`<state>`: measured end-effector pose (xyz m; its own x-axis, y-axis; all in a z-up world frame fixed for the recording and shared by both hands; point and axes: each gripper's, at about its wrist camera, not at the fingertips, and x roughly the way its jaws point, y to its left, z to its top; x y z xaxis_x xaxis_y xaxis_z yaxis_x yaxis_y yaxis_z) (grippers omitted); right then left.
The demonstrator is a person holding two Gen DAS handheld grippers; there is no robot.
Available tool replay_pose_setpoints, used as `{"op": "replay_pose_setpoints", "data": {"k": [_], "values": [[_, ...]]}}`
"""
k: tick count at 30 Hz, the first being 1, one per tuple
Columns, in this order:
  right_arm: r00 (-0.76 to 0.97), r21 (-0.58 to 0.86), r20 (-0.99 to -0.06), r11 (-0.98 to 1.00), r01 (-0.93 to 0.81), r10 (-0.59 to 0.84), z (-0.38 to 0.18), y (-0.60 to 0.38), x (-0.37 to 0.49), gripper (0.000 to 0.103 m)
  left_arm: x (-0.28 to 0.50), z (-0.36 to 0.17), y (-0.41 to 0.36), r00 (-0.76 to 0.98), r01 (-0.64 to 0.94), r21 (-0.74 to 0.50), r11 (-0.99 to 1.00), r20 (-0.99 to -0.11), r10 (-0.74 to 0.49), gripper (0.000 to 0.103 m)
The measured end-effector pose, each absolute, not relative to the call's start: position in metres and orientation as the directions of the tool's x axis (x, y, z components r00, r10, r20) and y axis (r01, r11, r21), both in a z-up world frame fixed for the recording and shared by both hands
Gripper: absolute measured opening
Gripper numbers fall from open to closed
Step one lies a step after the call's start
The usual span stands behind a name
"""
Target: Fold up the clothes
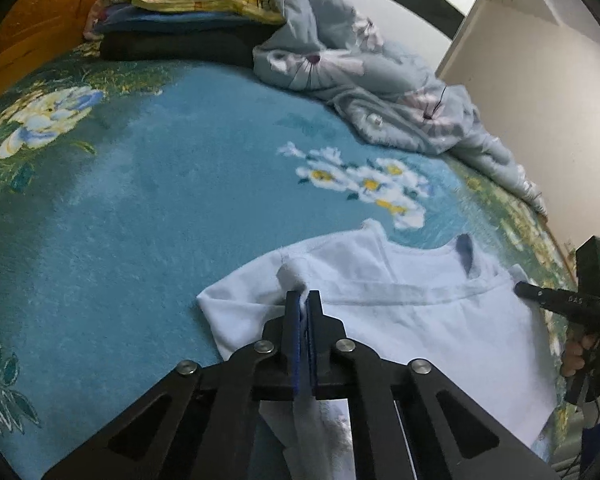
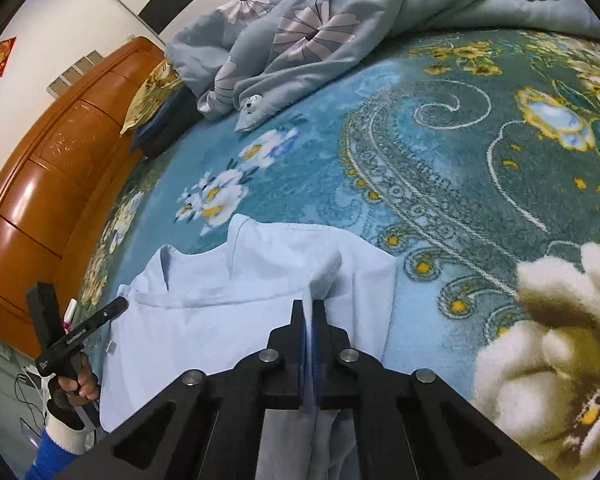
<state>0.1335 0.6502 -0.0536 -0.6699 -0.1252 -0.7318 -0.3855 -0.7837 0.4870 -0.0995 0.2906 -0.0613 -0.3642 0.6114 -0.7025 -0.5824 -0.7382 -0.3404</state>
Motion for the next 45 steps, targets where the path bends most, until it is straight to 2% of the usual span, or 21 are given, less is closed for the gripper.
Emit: {"op": "replay_pose_setpoints", "data": {"k": [6, 9, 11, 15, 19, 24, 27, 30, 31, 32, 33, 34, 35, 38, 45], "values": [[-0.753, 0.485, -0.646, -0.828, -0.281, -0.123, -0.016, 0.648, 0.137, 0.003, -0.100, -0.027, 0.283, -0.406, -0.621, -0.336, -0.708, -0.635, 0.657, 0.002], [-0.773, 0.457, -0.629, -0.844, -0.281, -0.083, -0.006, 0.654, 0.127, 0.003, -0.112, -0.014, 0.283, -0.447, -0.613, -0.331, -0.718, -0.604, 0.660, 0.002], [-0.780, 0.440, -0.624, -0.850, -0.291, -0.056, -0.002, 0.659, 0.120, 0.003, -0.126, -0.019, 0.287, -0.445, -0.597, -0.334, -0.730, -0.619, 0.647, 0.003], [-0.717, 0.429, -0.695, -0.830, -0.357, -0.051, -0.034, 0.667, 0.096, 0.003, -0.146, -0.051, 0.306, -0.403, -0.572, -0.301, -0.763, -0.707, 0.581, 0.003], [-0.692, 0.439, -0.720, -0.810, -0.389, -0.058, -0.056, 0.674, 0.092, 0.003, -0.150, -0.072, 0.310, -0.378, -0.557, -0.298, -0.775, -0.740, 0.556, 0.003], [-0.666, 0.435, -0.743, -0.802, -0.409, -0.064, -0.069, 0.677, 0.091, 0.003, -0.150, -0.082, 0.310, -0.353, -0.541, -0.318, -0.779, -0.754, 0.553, 0.003], [-0.663, 0.426, -0.746, -0.807, -0.409, -0.058, -0.066, 0.674, 0.091, 0.007, -0.147, -0.077, 0.308, -0.354, -0.538, -0.333, -0.774, -0.744, 0.566, 0.004], [-0.677, 0.420, -0.735, -0.813, -0.403, -0.044, -0.056, 0.672, 0.095, 0.007, -0.141, -0.065, 0.303, -0.344, -0.543, -0.348, -0.764, -0.738, 0.580, 0.004], [-0.680, 0.416, -0.732, -0.814, -0.406, -0.035, -0.051, 0.671, 0.101, 0.014, -0.137, -0.059, 0.299, -0.347, -0.544, -0.349, -0.763, -0.734, 0.583, 0.006], [-0.683, 0.410, -0.730, -0.815, -0.409, -0.025, -0.046, 0.670, 0.107, 0.032, -0.132, -0.053, 0.295, -0.354, -0.540, -0.352, -0.765, -0.729, 0.586, 0.013], [-0.685, 0.405, -0.728, -0.816, -0.412, -0.015, -0.042, 0.669, 0.113, 0.042, -0.128, -0.048, 0.291, -0.362, -0.536, -0.355, -0.766, -0.723, 0.588, 0.019], [-0.691, 0.414, -0.723, -0.813, -0.410, -0.020, -0.038, 0.667, 0.120, 0.054, -0.120, -0.042, 0.286, -0.378, -0.523, -0.359, -0.773, -0.716, 0.588, 0.036], [-0.691, 0.420, -0.722, -0.811, -0.406, -0.029, -0.038, 0.664, 0.130, 0.055, -0.112, -0.037, 0.280, -0.393, -0.510, -0.363, -0.780, -0.708, 0.587, 0.051], [-0.689, 0.438, -0.723, -0.808, -0.395, -0.055, -0.037, 0.654, 0.161, 0.056, -0.089, -0.027, 0.271, -0.402, -0.498, -0.386, -0.777, -0.691, 0.601, 0.064], [-0.668, 0.505, -0.728, -0.778, -0.374, -0.151, -0.060, 0.630, 0.198, 0.056, -0.024, -0.022, 0.291, -0.316, -0.539, -0.447, -0.714, -0.678, 0.664, 0.066]]}}
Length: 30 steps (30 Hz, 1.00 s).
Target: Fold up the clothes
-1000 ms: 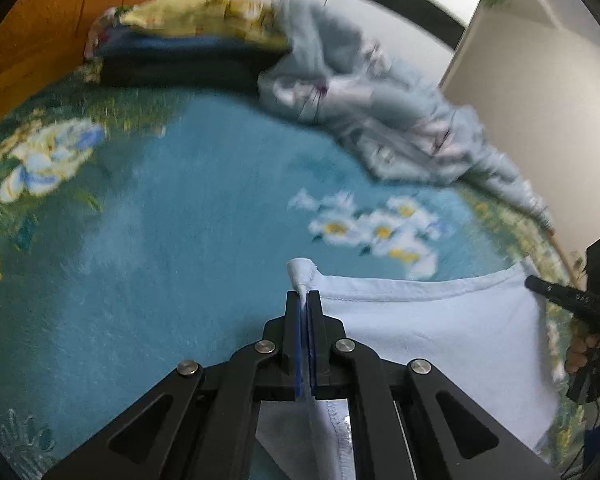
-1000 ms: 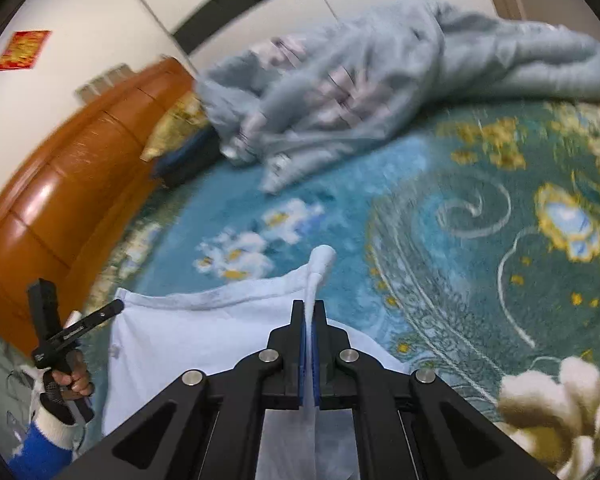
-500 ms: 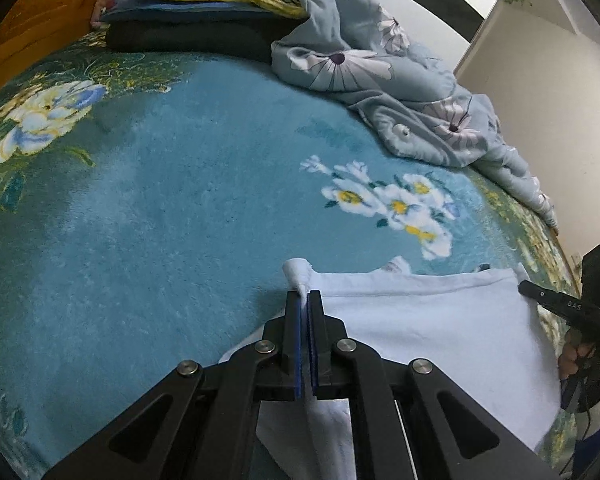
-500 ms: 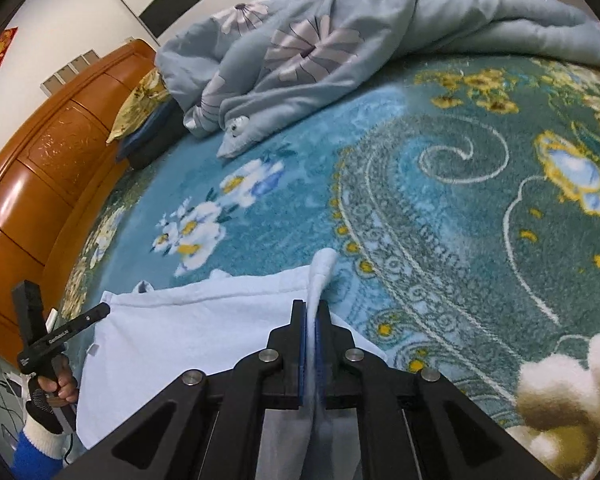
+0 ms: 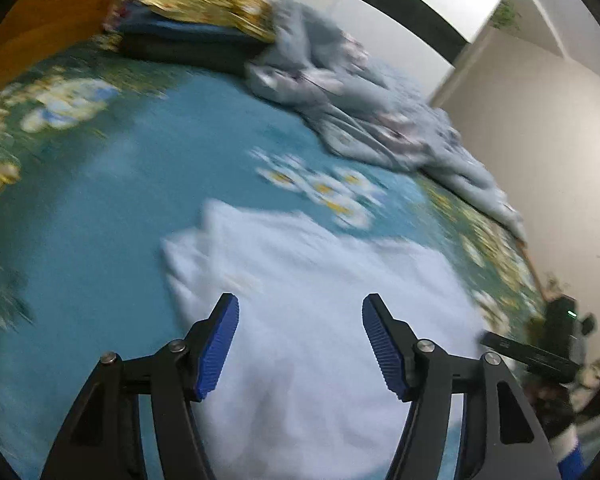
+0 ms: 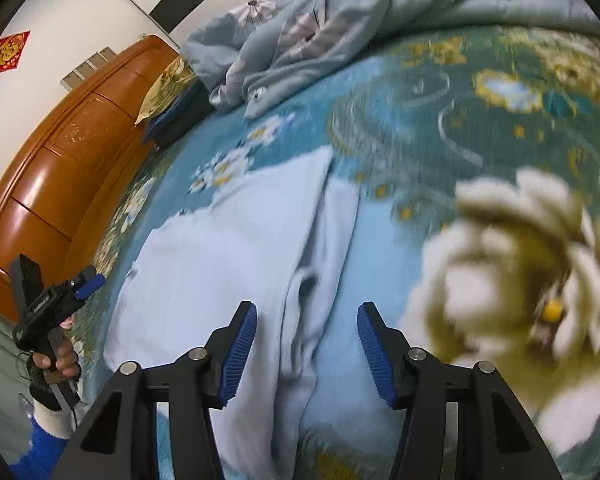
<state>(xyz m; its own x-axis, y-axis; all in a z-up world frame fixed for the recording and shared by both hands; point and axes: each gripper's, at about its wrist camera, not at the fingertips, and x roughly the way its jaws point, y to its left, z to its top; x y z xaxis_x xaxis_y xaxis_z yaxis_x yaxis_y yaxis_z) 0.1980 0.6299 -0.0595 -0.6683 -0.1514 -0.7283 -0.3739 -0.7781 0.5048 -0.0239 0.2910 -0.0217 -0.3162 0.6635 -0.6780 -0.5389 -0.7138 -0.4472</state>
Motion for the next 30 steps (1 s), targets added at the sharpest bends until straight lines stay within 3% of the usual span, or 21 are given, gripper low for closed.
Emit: {"op": "replay_pose_setpoints", "data": {"k": [3, 5, 8, 10, 14, 19, 27, 30], "values": [[-0.684, 0.537, -0.708, -0.762, -0.362, -0.174, -0.064, 0.624, 0.197, 0.058, 0.002, -0.028, 0.317, -0.269, -0.582, -0.432, -0.689, -0.698, 0.664, 0.061], [-0.695, 0.558, -0.694, -0.751, -0.354, -0.188, -0.067, 0.620, 0.196, 0.058, 0.013, -0.032, 0.331, -0.241, -0.605, -0.414, -0.680, -0.718, 0.653, 0.035], [-0.707, 0.597, -0.674, -0.722, -0.350, -0.215, -0.071, 0.621, 0.194, 0.056, 0.022, -0.045, 0.352, -0.210, -0.615, -0.393, -0.684, -0.754, 0.623, 0.008], [-0.719, 0.620, -0.657, -0.703, -0.348, -0.224, -0.073, 0.624, 0.196, 0.054, 0.025, -0.049, 0.358, -0.185, -0.616, -0.424, -0.664, -0.741, 0.645, 0.006], [-0.727, 0.636, -0.651, -0.681, -0.364, -0.219, -0.078, 0.629, 0.202, 0.034, 0.032, -0.046, 0.371, -0.191, -0.643, -0.418, -0.641, -0.724, 0.663, 0.004], [-0.727, 0.653, -0.646, -0.661, -0.371, -0.231, -0.079, 0.631, 0.204, 0.017, 0.030, -0.065, 0.378, -0.185, -0.628, -0.401, -0.667, -0.756, 0.628, 0.003], [-0.716, 0.577, -0.675, -0.733, -0.359, -0.180, -0.043, 0.618, 0.192, 0.014, 0.014, -0.056, 0.378, -0.188, -0.576, -0.485, -0.657, -0.704, 0.685, 0.003], [-0.701, 0.543, -0.695, -0.757, -0.364, -0.161, -0.032, 0.612, 0.187, 0.014, 0.000, -0.059, 0.390, -0.179, -0.551, -0.487, -0.678, -0.724, 0.666, 0.003]]}}
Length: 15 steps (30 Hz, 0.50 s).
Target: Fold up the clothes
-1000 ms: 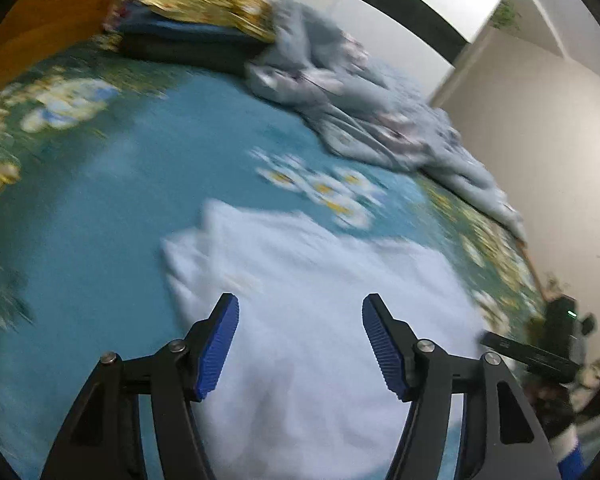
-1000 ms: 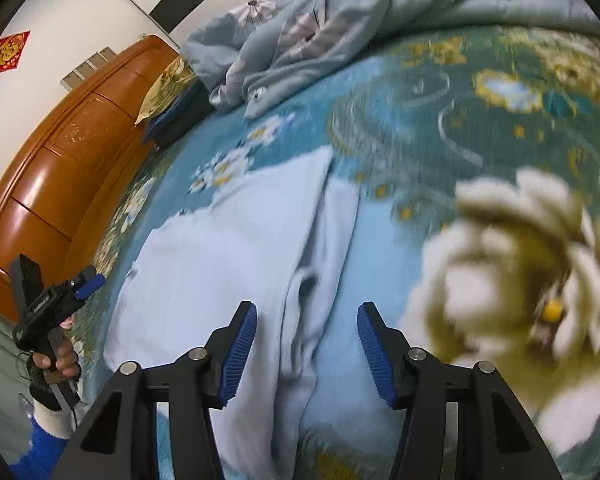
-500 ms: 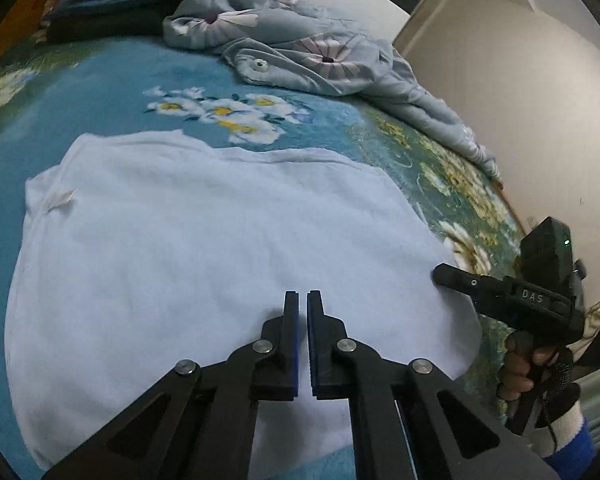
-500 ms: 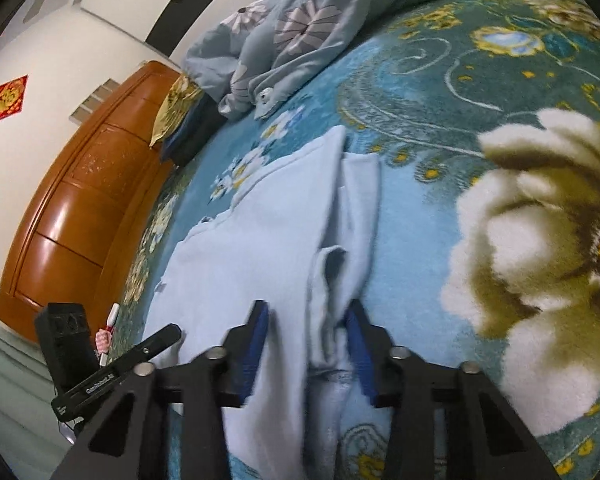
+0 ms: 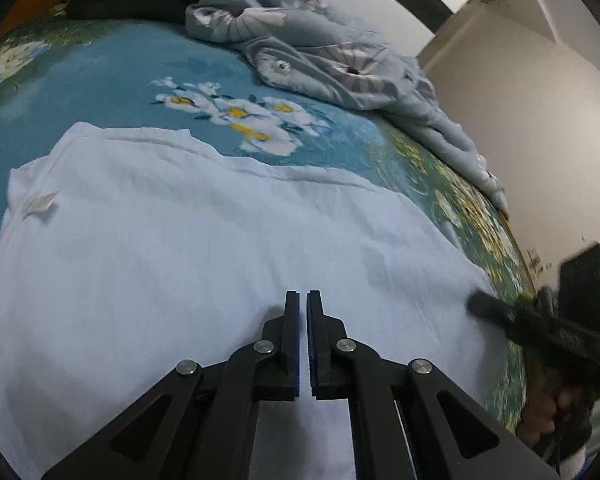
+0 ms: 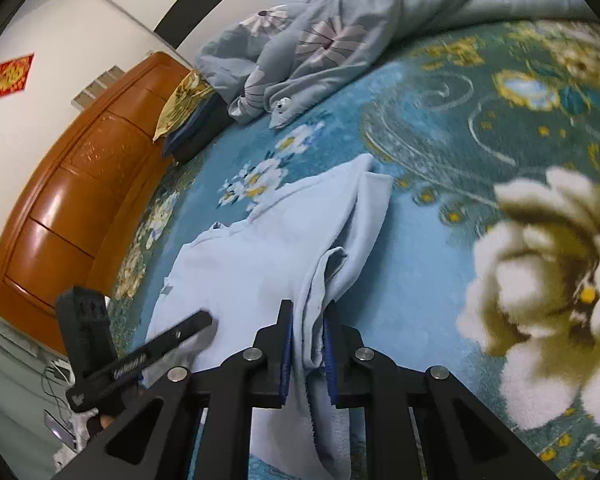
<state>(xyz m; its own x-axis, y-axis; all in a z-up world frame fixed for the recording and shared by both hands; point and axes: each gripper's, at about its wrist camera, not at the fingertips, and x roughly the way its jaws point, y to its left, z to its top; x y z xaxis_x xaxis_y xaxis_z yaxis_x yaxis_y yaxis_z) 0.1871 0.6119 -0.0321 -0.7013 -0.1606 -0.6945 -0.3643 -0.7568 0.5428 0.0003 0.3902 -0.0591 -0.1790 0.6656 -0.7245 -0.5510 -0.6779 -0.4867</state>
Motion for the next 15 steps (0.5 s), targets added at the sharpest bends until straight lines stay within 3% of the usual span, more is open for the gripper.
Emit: {"op": "replay_pose_setpoints", "data": {"k": [15], "values": [[-0.647, 0.388, -0.757, -0.856, -0.342, -0.085, 0.034, 0.561, 0.146, 0.013, 0.053, -0.062, 0.342, -0.068, -0.572, -0.566, -0.594, -0.689, 0.722, 0.003]]}}
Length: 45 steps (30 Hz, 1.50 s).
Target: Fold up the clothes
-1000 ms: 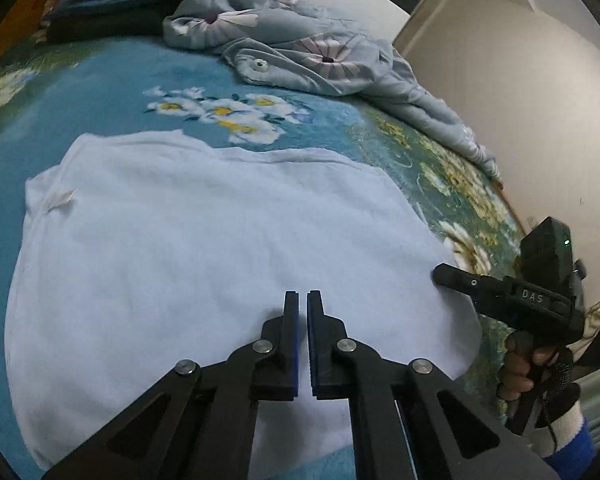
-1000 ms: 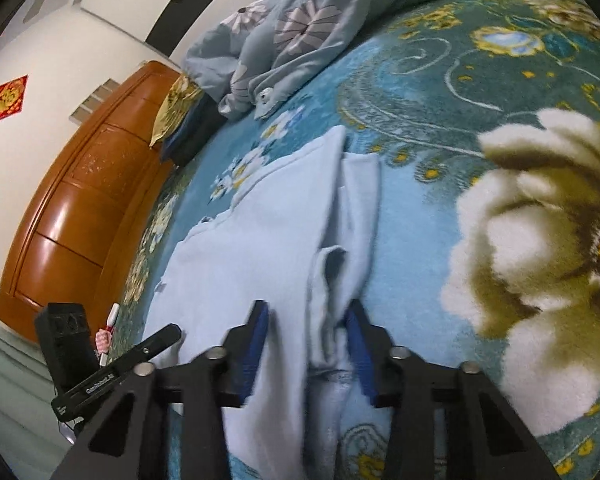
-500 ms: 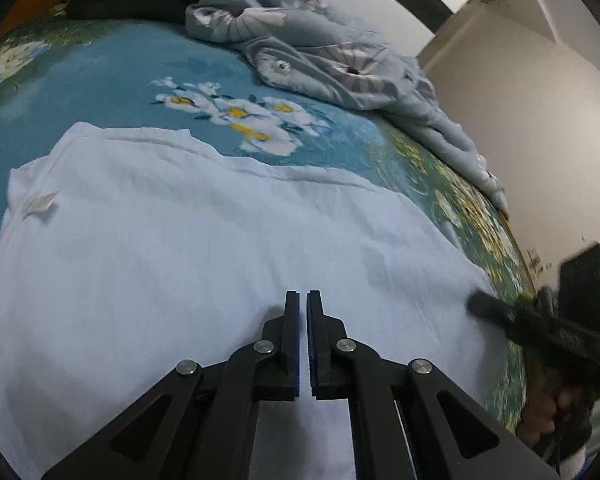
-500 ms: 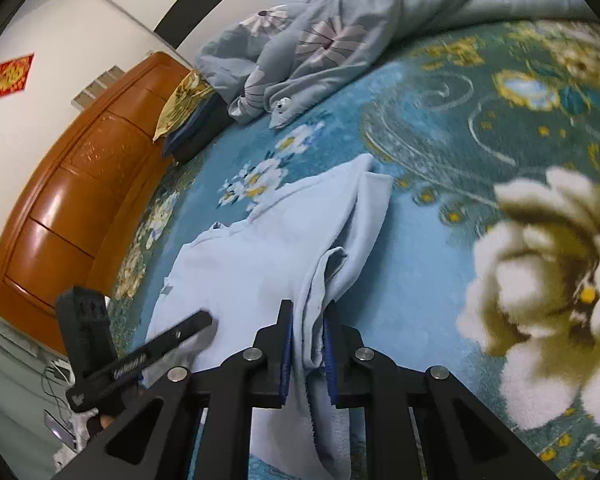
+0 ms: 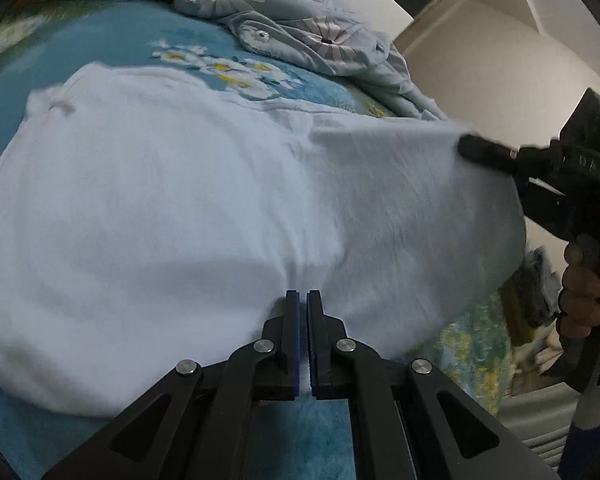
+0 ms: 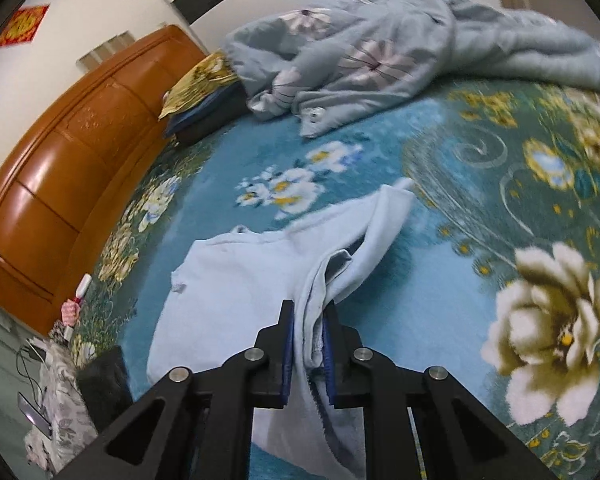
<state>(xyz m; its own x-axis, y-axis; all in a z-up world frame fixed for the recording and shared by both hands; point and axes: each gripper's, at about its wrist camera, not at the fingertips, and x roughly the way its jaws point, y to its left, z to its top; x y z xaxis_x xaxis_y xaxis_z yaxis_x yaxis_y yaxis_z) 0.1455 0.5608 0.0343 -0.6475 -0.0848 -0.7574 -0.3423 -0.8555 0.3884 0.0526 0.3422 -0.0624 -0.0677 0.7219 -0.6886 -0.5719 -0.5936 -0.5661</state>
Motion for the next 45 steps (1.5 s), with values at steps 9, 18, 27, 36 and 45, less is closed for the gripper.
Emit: {"op": "replay_pose_setpoints", "data": {"k": [9, 18, 27, 36, 45], "values": [[-0.642, 0.289, -0.759, -0.940, -0.181, -0.109, 0.076, 0.463, 0.066, 0.013, 0.020, -0.027, 0.236, -0.248, -0.467, -0.627, -0.624, -0.584, 0.773, 0.003], [-0.478, 0.278, -0.859, -0.951, -0.136, -0.183, -0.014, 0.372, -0.001, 0.012, 0.012, -0.065, 0.177, -0.293, -0.317, -0.668, -0.673, -0.606, 0.740, 0.003], [-0.476, 0.318, -0.841, -0.947, -0.050, -0.257, -0.015, 0.357, 0.007, 0.020, -0.005, -0.070, 0.170, -0.286, -0.308, -0.703, -0.641, -0.575, 0.767, 0.003], [-0.551, 0.309, -0.784, -0.949, 0.053, -0.286, 0.013, 0.385, 0.069, 0.051, -0.063, -0.052, 0.202, -0.237, -0.392, -0.666, -0.634, -0.593, 0.769, 0.032], [-0.544, 0.234, -0.795, -0.963, 0.134, -0.269, -0.007, 0.368, 0.077, 0.052, -0.104, -0.059, 0.259, -0.142, -0.455, -0.579, -0.677, -0.703, 0.697, 0.034]]}}
